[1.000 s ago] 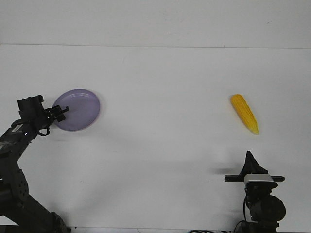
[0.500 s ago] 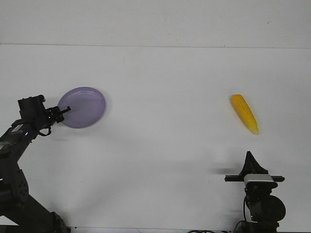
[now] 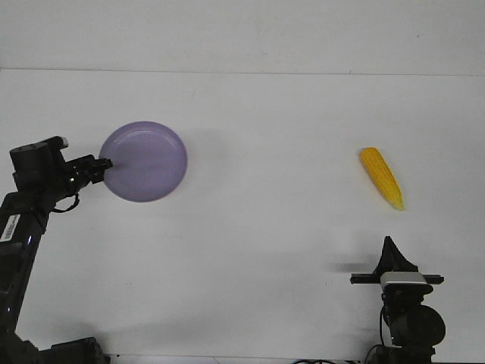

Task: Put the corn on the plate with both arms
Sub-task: 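Push the lavender plate with the left gripper toward the table center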

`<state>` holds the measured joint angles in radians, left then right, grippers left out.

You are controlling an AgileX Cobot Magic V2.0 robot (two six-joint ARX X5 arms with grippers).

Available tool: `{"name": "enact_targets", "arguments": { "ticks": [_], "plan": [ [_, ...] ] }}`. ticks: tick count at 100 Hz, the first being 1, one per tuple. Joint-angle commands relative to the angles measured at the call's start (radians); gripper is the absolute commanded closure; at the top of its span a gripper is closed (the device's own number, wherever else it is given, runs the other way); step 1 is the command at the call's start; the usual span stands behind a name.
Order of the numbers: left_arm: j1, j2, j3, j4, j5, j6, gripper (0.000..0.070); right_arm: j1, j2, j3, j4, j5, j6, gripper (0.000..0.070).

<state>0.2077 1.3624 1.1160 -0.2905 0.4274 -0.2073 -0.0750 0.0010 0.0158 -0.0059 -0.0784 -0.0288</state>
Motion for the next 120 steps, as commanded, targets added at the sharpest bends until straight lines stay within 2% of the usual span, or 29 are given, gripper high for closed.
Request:
{"name": "enact_targets", "arguments": {
  "ticks": [1, 31, 60, 79, 115, 120],
  "plan": [
    [-0.038, -0.021, 0.022, -0.028, 0.019, -0.014, 0.0696, -0.002, 0.0, -0.003, 0.014, 0.0, 0.005, 0.0693],
    [-0.338, -0.055, -0.044, -0.103, -0.006, 0.006, 0.0695, -0.002, 0.0, -0.003, 0.014, 0.0, 0.005, 0.0693],
    [-0.572, -0.032, -0.24, 0.054, -0.122, -0.051, 0.0695, -0.002, 0.0, -0.003, 0.014, 0.0, 0.005, 0.0693],
    [-0.652, 0.037, -0.315, 0.16, -0.162, -0.075, 0.0695, -0.002, 0.0, -0.003, 0.014, 0.0, 0.005, 0.0693],
    [-0.703, 0.146, -0.316, 0.198, -0.221, -0.073, 0.0695, -0.002, 0.0, -0.003, 0.014, 0.0, 0.005, 0.0693],
    [-0.706, 0.145, -0.316, 0.196, -0.226, -0.072, 0.0676, -0.002, 0.0, -0.003, 0.014, 0.0, 0.005, 0.0693]
  ]
}}
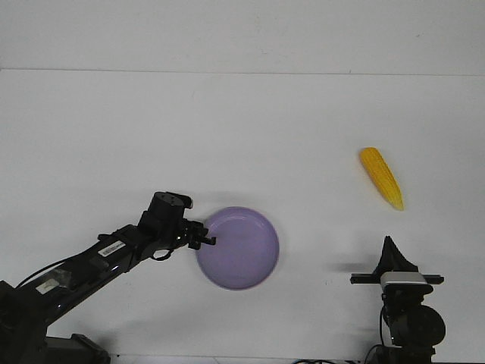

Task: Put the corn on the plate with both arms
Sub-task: 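Push the lavender plate with the left gripper toward the table center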

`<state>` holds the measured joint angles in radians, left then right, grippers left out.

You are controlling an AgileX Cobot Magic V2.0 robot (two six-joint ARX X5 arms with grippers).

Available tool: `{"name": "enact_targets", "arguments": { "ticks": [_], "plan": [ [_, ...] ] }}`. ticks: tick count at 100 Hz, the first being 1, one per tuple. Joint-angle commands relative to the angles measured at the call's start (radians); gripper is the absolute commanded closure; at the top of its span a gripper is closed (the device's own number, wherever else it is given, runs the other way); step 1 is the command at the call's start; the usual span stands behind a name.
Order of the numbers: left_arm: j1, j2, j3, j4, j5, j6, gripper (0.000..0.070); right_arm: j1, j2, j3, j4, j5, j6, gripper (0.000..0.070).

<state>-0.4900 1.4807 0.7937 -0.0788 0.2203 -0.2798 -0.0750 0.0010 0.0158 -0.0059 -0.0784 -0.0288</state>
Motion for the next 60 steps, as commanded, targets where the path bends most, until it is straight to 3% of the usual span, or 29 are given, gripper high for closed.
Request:
{"name": "enact_targets", "arguments": {
  "ticks": [1, 6, 16, 21, 40, 60],
  "plan": [
    [-0.009, 0.027, 0.006, -0.016, -0.019, 0.0, 0.067, -0.002, 0.0, -0.003, 0.014, 0.0, 0.005, 0.0693],
    [-0.009, 0.027, 0.006, -0.021, -0.019, 0.0, 0.0582, -0.002, 0.0, -0.003, 0.014, 0.0, 0.005, 0.0693],
    [-0.009, 0.027, 0.006, -0.026, -0.041, -0.002, 0.0263, -0.002, 0.0, -0.003, 0.014, 0.0, 0.005, 0.0693],
    [-0.009, 0.025, 0.006, -0.026, -0.042, -0.002, 0.0185, -0.002, 0.0, -0.003, 0.014, 0.0, 0.005, 0.0693],
    [-0.008, -0.051, 0.008, -0.014, -0.041, 0.003, 0.0182, -0.002, 0.0, -0.003, 0.014, 0.0, 0.005, 0.0693],
    [-0.008, -0.288, 0.008, -0.011, -0.046, 0.003, 0.0182, -0.002, 0.0, -0.003, 0.014, 0.0, 0.005, 0.0693]
  ]
}}
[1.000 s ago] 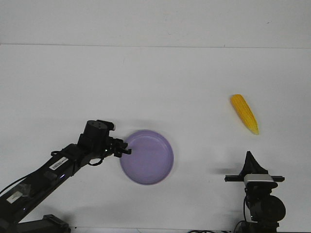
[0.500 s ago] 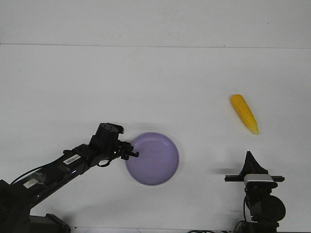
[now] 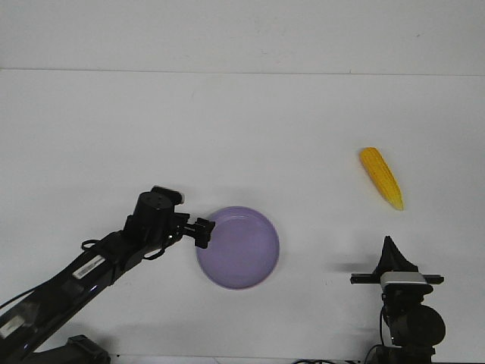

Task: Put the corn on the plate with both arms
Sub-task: 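Push the lavender plate with the left gripper toward the table center, then withdraw the left gripper from the plate toward the robot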

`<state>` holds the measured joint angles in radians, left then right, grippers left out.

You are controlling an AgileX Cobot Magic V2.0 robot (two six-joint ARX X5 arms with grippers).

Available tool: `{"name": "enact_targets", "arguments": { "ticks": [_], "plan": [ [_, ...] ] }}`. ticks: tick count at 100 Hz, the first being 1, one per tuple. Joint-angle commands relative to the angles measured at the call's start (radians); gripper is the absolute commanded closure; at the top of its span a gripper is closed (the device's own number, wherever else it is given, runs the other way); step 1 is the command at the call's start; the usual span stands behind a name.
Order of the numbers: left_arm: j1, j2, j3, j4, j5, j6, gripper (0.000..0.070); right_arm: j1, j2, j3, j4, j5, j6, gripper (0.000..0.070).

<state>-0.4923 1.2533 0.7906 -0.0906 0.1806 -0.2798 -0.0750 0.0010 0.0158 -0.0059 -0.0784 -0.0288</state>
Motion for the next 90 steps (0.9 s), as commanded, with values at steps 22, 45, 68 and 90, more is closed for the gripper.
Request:
{"name": "enact_targets", "arguments": {
  "ticks": [22, 45, 68, 90],
  "plan": [
    [-0.005, -0.391, 0.009, -0.102, -0.137, 0.026, 0.0182, -0.002, 0.0, -0.003, 0.014, 0.0, 0.005, 0.0693],
    [-0.005, -0.69, -0.128, -0.21, -0.26, 0.024, 0.0185, -0.002, 0.0, -0.003, 0.014, 0.0, 0.005, 0.0693],
    [-0.005, -0.901, -0.285, -0.232, -0.305, -0.021, 0.0197, -0.002, 0.0, -0.003, 0.021, -0.001, 0.01, 0.0693],
    [-0.005, -0.914, -0.287, -0.253, -0.323, -0.019, 0.0197, -0.002, 0.0, -0.003, 0.002, -0.006, 0.168, 0.0693]
  ]
}}
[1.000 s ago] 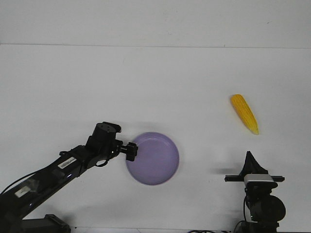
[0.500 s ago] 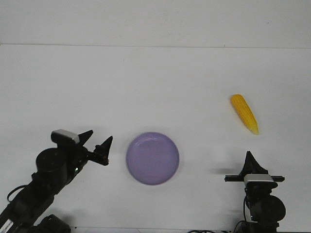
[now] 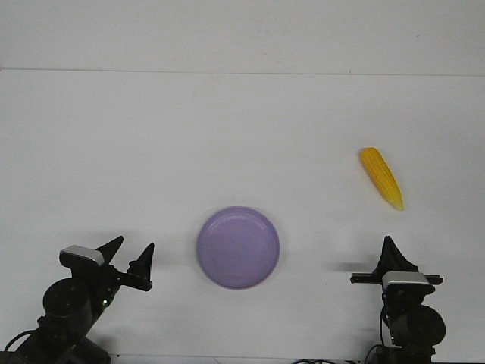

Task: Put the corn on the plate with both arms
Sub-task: 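Withdraw the left gripper from the plate toward the robot, then reach the right gripper to the yellow corn cob and grasp it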

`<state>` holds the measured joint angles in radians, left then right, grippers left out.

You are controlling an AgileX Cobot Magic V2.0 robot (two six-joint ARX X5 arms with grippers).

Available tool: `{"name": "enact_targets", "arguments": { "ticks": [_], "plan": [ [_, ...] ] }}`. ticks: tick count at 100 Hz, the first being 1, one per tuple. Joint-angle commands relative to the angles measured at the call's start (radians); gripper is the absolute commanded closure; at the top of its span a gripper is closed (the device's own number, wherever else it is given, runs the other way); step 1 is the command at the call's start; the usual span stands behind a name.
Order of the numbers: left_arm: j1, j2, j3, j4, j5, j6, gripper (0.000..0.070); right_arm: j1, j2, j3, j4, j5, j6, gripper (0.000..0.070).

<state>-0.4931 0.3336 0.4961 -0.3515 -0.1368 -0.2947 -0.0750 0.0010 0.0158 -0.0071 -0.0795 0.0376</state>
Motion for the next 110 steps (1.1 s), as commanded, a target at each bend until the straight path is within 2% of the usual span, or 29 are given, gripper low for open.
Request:
{"name": "enact_targets", "arguments": {
  "ticks": [1, 16, 29, 35, 48, 57, 60, 62, 65, 70, 71, 72, 75, 98, 110],
  "plan": [
    [-0.005, 0.006, 0.008, 0.008, -0.006, -0.005, 0.0197, -0.002, 0.0, -0.003, 0.003, -0.005, 0.108, 0.0693],
    [-0.005, 0.006, 0.008, 0.008, -0.006, -0.002, 0.0197, -0.002, 0.0, -0.003, 0.018, -0.006, 0.174, 0.0693],
    [-0.005, 0.006, 0.008, 0.008, -0.006, -0.001, 0.0197, -0.002, 0.0, 0.005, 0.088, 0.003, 0.22, 0.0696],
    [-0.005, 0.006, 0.008, 0.008, -0.006, 0.0, 0.0197, -0.002, 0.002, 0.041, 0.084, 0.042, 0.236, 0.0699],
    [-0.005, 0.006, 0.008, 0.008, -0.006, 0.003, 0.0197, -0.001, 0.074, 0.185, 0.022, 0.141, 0.215, 0.0699],
    [-0.005, 0.006, 0.008, 0.008, -0.006, 0.003, 0.0197, -0.001, 0.178, 0.315, -0.033, 0.176, 0.132, 0.069],
    [-0.005, 0.006, 0.008, 0.008, -0.006, 0.003, 0.0197, -0.001, 0.218, 0.358, -0.055, 0.177, 0.102, 0.0652],
    [-0.005, 0.006, 0.008, 0.008, -0.006, 0.003, 0.0197, -0.001, 0.246, 0.387, -0.071, 0.179, 0.086, 0.0595],
    [-0.005, 0.006, 0.008, 0.008, -0.006, 0.003, 0.0197, -0.001, 0.287, 0.428, -0.095, 0.179, 0.07, 0.0477],
    [-0.005, 0.006, 0.008, 0.008, -0.006, 0.003, 0.0197, -0.001, 0.36, 0.495, -0.138, 0.184, 0.063, 0.0215],
    [-0.005, 0.006, 0.008, 0.008, -0.006, 0.003, 0.0197, -0.001, 0.368, 0.501, -0.143, 0.185, 0.063, 0.0191],
    [-0.005, 0.006, 0.008, 0.008, -0.006, 0.003, 0.0197, -0.001, 0.389, 0.518, -0.154, 0.187, 0.063, 0.0131],
    [-0.005, 0.006, 0.008, 0.008, -0.006, 0.003, 0.0197, -0.001, 0.435, 0.552, -0.177, 0.188, 0.061, 0.0059],
    [-0.005, 0.006, 0.008, 0.008, -0.006, 0.003, 0.0197, -0.003, 0.809, 0.763, -0.304, 0.164, -0.048, 0.0063],
    [-0.005, 0.006, 0.008, 0.008, -0.006, 0.002, 0.0197, -0.01, 1.042, 0.887, -0.364, 0.156, -0.072, 0.0063]
  ]
}}
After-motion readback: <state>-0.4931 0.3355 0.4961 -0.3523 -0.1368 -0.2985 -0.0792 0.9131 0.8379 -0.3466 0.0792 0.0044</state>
